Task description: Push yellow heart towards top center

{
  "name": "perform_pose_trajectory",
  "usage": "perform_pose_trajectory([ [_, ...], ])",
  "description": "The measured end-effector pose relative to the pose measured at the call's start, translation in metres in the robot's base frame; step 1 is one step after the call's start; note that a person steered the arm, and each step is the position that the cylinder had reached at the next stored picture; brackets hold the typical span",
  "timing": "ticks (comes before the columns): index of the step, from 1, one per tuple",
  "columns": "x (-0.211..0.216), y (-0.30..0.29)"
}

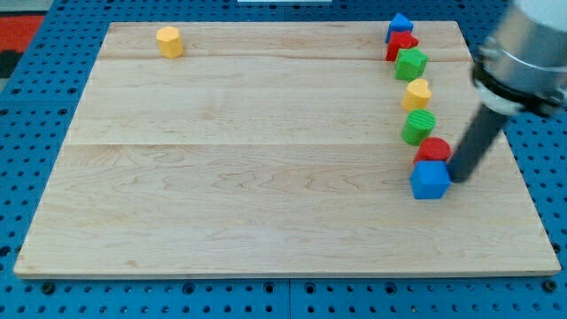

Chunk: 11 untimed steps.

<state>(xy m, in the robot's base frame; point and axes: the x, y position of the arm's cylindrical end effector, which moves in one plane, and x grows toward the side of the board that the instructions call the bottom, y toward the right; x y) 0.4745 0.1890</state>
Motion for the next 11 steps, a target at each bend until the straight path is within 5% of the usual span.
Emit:
perform_pose_trajectory([
  [1,-0.061,-0.007],
  [3,-0.098,0.041],
  [6,-0.131,-0.028],
  [9,-0.182,-0.032],
  [11,-0.191,-0.110],
])
